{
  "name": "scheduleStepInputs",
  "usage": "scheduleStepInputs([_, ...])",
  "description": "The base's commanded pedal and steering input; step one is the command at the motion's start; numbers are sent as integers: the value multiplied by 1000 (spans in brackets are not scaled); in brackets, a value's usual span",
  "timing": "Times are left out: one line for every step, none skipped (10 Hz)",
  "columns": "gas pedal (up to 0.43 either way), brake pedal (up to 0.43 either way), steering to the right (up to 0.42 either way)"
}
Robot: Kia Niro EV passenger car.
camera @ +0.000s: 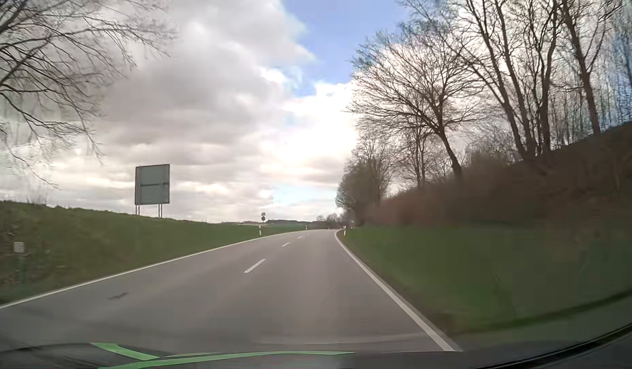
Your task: Follow the waypoints while adhering to traffic rules and regulations
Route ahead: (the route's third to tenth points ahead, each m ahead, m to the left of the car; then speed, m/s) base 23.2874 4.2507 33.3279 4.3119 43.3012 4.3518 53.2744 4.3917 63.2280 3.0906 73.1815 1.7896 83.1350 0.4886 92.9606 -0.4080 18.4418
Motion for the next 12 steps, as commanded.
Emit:
scheduleStepInputs([240,0,1])
scheduleStepInputs([240,0,1])
scheduleStepInputs([240,0,2])
scheduleStepInputs([240,0,3])
scheduleStepInputs([240,0,3])
scheduleStepInputs([240,0,3])
scheduleStepInputs([240,0,4])
scheduleStepInputs([240,0,4])
scheduleStepInputs([240,0,4])
scheduleStepInputs([240,0,5])
scheduleStepInputs([240,0,6])
scheduleStepInputs([240,0,7])
